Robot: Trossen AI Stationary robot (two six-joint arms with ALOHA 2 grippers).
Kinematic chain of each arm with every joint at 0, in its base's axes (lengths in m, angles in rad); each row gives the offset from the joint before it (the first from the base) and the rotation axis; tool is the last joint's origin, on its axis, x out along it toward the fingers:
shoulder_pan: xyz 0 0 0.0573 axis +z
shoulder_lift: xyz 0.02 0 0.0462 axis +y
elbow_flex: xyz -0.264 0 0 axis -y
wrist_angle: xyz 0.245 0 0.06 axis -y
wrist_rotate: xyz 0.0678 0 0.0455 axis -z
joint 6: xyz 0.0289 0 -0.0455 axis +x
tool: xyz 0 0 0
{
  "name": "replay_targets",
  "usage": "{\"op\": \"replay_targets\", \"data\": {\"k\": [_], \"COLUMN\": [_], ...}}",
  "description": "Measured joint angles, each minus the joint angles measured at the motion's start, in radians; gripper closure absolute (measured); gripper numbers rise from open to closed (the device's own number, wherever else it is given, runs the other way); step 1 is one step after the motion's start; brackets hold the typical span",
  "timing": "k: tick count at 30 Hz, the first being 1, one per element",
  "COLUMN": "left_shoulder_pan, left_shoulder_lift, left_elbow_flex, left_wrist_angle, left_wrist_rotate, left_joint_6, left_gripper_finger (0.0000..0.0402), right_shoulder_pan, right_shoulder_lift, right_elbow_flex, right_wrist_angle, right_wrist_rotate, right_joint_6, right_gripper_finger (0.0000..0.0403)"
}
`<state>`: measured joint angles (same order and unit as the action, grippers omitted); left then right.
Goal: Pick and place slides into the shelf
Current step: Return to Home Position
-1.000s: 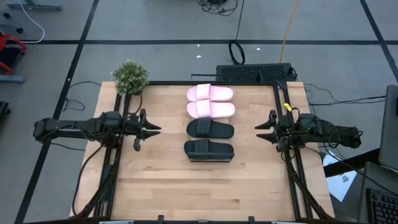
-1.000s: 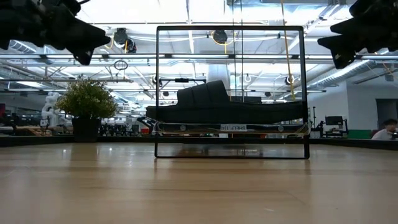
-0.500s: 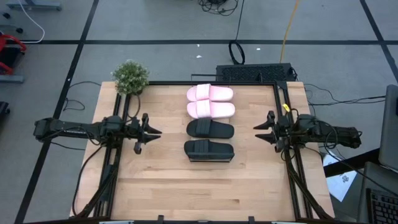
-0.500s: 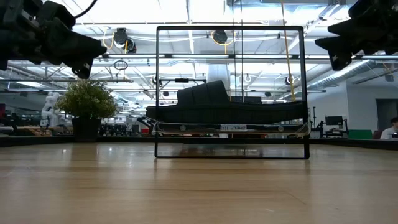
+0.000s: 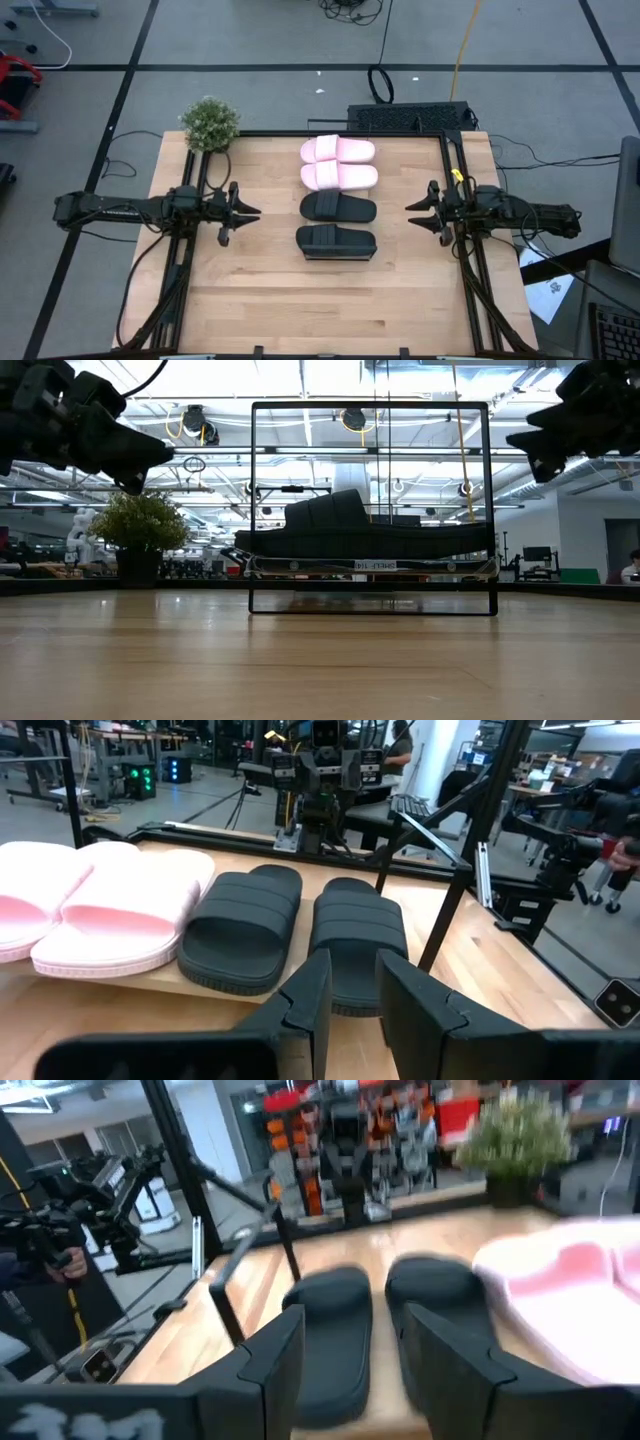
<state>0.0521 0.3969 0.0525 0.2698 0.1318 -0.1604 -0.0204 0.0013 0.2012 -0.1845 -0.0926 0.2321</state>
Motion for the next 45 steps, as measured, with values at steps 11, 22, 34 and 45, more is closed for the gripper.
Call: {"op": "replay_targets", "data": {"k": [11,22,34,45], "left_shoulder_pan": [0.000,0.000,0.000,0.000], "left_shoulder_lift": [0.000,0.002,0.002,0.002], "left_elbow_flex": [0.000,0.000,0.000,0.000], "left_wrist_angle": [-0.007,-0.013,-0.012,-0.012], "left_wrist_rotate": [0.000,-0.001,-0.001,-0.002], "left_joint_6": [0.028,-0.039,-0.056,-0.056], "left_gripper_finger": [0.0319,0.0319,0.0319,0.0319], "right_shoulder_pan": [0.000,0.000,0.000,0.000], "right_shoulder_lift": [0.000,0.001,0.002,0.002], "right_elbow_flex": [-0.130,-0.183,-0.185,-0.186], "right_wrist_angle": [0.201,0.259,0.263,0.263], "right_wrist_rotate": [-0.007,-0.009,-0.009,-0.009], "right_joint_6": [-0.046,-0.047,-0.035,-0.035], "right_gripper_finger": [0.0241,0.0241,0.0241,0.0241]}}
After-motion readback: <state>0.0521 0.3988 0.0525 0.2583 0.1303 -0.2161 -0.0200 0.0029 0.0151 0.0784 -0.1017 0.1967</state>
